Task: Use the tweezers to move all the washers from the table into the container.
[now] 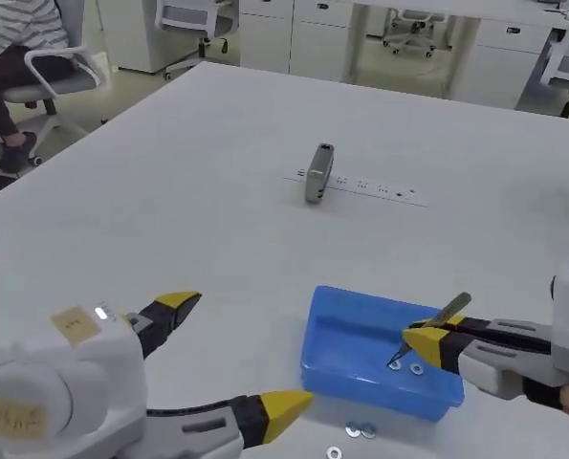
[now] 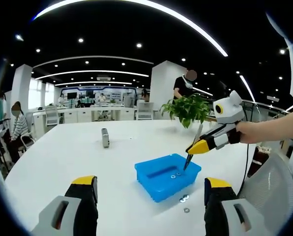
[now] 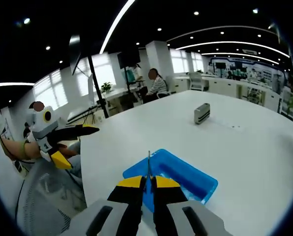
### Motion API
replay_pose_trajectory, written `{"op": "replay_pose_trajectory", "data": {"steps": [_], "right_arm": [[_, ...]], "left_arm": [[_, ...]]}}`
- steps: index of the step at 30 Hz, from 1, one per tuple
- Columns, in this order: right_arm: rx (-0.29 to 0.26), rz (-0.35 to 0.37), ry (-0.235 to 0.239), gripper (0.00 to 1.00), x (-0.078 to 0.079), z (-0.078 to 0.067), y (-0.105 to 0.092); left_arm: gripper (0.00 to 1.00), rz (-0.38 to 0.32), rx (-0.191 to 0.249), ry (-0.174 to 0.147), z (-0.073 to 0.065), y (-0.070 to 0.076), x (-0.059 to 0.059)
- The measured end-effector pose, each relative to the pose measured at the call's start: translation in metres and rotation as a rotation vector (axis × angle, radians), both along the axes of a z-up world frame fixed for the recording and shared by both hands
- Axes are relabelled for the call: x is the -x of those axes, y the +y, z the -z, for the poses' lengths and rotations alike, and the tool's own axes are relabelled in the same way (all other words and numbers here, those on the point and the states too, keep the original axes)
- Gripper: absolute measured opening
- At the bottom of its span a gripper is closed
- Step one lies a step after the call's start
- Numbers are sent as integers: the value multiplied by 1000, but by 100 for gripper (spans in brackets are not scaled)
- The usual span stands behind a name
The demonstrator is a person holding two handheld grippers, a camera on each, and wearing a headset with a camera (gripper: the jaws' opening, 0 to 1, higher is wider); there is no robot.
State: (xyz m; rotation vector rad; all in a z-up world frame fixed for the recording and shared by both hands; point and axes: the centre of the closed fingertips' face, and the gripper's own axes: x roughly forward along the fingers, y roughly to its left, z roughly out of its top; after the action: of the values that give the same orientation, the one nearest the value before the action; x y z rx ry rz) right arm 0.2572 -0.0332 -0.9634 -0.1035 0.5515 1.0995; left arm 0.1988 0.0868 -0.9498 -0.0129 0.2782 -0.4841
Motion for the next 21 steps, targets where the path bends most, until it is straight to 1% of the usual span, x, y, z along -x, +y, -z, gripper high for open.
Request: {"op": "replay_pose_trajectory", "data": {"steps": [4, 9, 13, 16, 21], "right_arm": [[-3, -22, 6, 4, 10, 0, 2], [16, -51, 20, 4, 23, 8, 5], [13, -61, 36, 4, 29, 12, 8], [14, -68, 60, 4, 32, 18, 9], [31, -72, 72, 4, 35, 29, 10]], "left_arm": [[91, 1, 1, 0, 0, 0, 0], [91, 2, 4, 0, 0, 0, 0], [91, 2, 3, 0, 0, -1, 0], [91, 4, 1, 2, 0, -1, 1], [91, 3, 1, 3, 1, -1, 0]]}}
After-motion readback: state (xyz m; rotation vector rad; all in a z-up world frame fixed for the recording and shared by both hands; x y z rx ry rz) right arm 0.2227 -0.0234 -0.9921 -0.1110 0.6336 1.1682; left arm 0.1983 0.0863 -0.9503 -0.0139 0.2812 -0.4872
